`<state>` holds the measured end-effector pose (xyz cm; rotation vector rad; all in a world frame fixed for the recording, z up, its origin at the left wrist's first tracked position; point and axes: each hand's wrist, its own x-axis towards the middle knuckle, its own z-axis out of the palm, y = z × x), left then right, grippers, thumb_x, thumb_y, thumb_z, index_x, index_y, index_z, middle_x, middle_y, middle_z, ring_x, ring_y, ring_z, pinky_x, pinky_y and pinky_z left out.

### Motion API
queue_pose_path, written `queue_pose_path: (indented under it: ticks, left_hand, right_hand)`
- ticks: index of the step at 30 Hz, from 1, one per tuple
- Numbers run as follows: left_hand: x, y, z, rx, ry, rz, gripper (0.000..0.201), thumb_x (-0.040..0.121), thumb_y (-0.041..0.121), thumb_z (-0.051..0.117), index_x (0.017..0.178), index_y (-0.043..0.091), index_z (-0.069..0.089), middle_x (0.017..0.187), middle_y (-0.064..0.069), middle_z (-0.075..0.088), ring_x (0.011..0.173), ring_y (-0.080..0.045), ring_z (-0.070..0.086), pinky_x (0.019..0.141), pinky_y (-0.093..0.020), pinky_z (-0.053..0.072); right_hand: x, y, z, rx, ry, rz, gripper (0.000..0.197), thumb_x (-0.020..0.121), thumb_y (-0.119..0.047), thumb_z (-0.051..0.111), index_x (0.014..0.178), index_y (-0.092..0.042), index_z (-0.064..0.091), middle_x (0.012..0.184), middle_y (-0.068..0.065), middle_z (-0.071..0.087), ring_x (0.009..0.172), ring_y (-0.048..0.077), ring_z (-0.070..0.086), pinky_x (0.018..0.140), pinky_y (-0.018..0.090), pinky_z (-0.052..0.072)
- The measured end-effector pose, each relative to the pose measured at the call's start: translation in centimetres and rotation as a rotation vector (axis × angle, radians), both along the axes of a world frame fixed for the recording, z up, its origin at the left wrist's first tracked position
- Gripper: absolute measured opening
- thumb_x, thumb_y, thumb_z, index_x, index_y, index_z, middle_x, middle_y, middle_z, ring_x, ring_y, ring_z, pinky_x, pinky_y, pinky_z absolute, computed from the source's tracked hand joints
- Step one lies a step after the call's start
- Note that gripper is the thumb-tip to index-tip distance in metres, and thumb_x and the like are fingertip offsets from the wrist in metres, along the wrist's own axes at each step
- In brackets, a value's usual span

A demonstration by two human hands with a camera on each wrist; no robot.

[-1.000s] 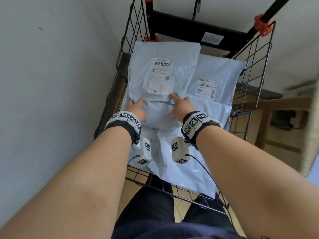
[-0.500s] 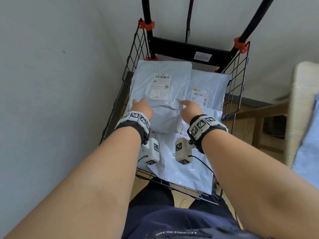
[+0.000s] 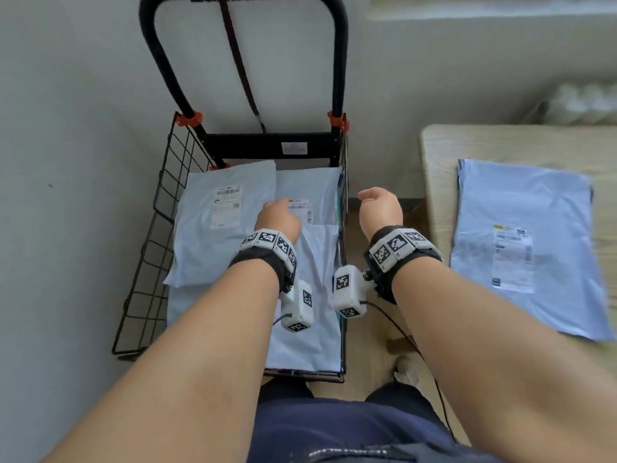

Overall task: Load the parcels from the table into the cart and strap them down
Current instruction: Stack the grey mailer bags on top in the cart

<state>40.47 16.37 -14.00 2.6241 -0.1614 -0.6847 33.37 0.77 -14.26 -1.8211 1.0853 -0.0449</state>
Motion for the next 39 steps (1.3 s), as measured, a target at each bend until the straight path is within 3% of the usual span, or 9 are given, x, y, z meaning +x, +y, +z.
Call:
queue_pose_path:
  ticks: [3, 6, 8, 13, 18, 27, 33, 36, 39]
  left_hand:
    - [-2.5, -5.1, 0.6, -0.053, -0.044, -0.012, 0.054, 0.092, 0.005, 0.037, 0.145, 0.017, 0.04, 0.15, -0.009, 0.035, 0.13, -0.031, 0.044, 0.103, -0.036, 0.041]
    - [-5.2, -10.7, 0.8, -0.141, -0.056, 0.011, 0.055, 0.088, 0.004, 0.037, 0.14, 0.019, 0.046, 0.146, -0.008, 0.042, 0.121, -0.031, 0.052, 0.098, -0.04, 0.047]
    - [-7.3, -14.3, 0.8, -0.169, -0.051, 0.003, 0.052, 0.086, 0.005, 0.038, 0.135, 0.019, 0.051, 0.142, -0.009, 0.047, 0.119, -0.032, 0.053, 0.097, -0.043, 0.048]
    - [-12.4, -21.6, -0.6, -0.168, -0.001, -0.087, 0.054, 0.089, 0.009, 0.04, 0.141, 0.023, 0.046, 0.145, -0.005, 0.044, 0.123, -0.028, 0.05, 0.1, -0.035, 0.044]
    - [-15.9, -26.4, -2.7, -0.113, 0.112, -0.139, 0.05, 0.088, 0.014, 0.044, 0.138, 0.021, 0.047, 0.139, -0.01, 0.049, 0.12, -0.031, 0.053, 0.097, -0.034, 0.044]
    - [-19.2, -30.9, -4.9, 0.038, 0.07, 0.011, 0.043, 0.089, 0.011, 0.043, 0.132, 0.008, 0.046, 0.135, -0.015, 0.047, 0.126, -0.034, 0.045, 0.103, -0.04, 0.041]
    - [-18.9, -31.4, -5.6, -0.051, 0.133, 0.096, 0.031, 0.088, 0.018, 0.052, 0.117, 0.009, 0.058, 0.116, -0.011, 0.063, 0.101, -0.031, 0.061, 0.075, -0.03, 0.043]
    - [-18.8, -31.1, -6.0, -0.065, 0.165, 0.101, 0.021, 0.086, 0.02, 0.054, 0.1, 0.008, 0.066, 0.1, -0.011, 0.068, 0.079, -0.028, 0.059, 0.066, -0.029, 0.04]
    - [-18.6, -30.8, -5.9, -0.031, 0.191, 0.099, 0.009, 0.086, 0.014, 0.058, 0.085, 0.005, 0.061, 0.092, -0.013, 0.066, 0.073, -0.028, 0.055, 0.062, -0.028, 0.038]
  right_hand:
    - [-3.6, -4.6, 0.5, -0.008, -0.002, -0.058, 0.039, 0.087, -0.003, 0.04, 0.113, -0.017, 0.066, 0.112, 0.005, 0.067, 0.105, 0.025, 0.062, 0.09, 0.031, 0.049]
    - [-7.7, -9.9, 1.0, -0.038, 0.051, -0.105, 0.041, 0.087, -0.003, 0.04, 0.116, -0.017, 0.064, 0.115, 0.005, 0.066, 0.105, 0.025, 0.06, 0.083, 0.027, 0.046]
    - [-10.5, -13.3, 1.1, -0.047, 0.077, -0.136, 0.042, 0.086, -0.003, 0.04, 0.12, -0.016, 0.063, 0.119, 0.008, 0.064, 0.108, 0.027, 0.059, 0.088, 0.029, 0.047]
    - [-16.8, -20.6, 0.3, -0.065, 0.142, -0.19, 0.042, 0.087, -0.004, 0.042, 0.124, -0.013, 0.061, 0.123, 0.009, 0.063, 0.112, 0.028, 0.058, 0.09, 0.028, 0.044]
    - [-21.7, -25.8, -1.0, -0.078, 0.222, -0.222, 0.042, 0.089, -0.004, 0.044, 0.128, -0.012, 0.056, 0.129, 0.01, 0.058, 0.116, 0.027, 0.055, 0.084, 0.024, 0.039]
    - [-25.5, -30.4, -4.3, -0.089, 0.343, -0.279, 0.049, 0.088, -0.009, 0.045, 0.137, -0.015, 0.048, 0.14, 0.015, 0.044, 0.125, 0.033, 0.047, 0.102, 0.035, 0.038]
    - [-24.8, -31.1, -5.0, -0.078, 0.377, -0.301, 0.051, 0.085, -0.006, 0.046, 0.136, -0.012, 0.043, 0.133, 0.016, 0.052, 0.121, 0.036, 0.05, 0.1, 0.042, 0.044]
    - [-24.3, -31.2, -4.8, -0.069, 0.4, -0.333, 0.043, 0.088, -0.006, 0.046, 0.13, -0.005, 0.037, 0.129, 0.02, 0.053, 0.119, 0.038, 0.052, 0.097, 0.042, 0.046]
    - [-24.1, -31.4, -4.6, -0.068, 0.449, -0.314, 0.04, 0.09, -0.011, 0.052, 0.127, -0.003, 0.04, 0.126, 0.018, 0.057, 0.117, 0.035, 0.055, 0.092, 0.038, 0.046]
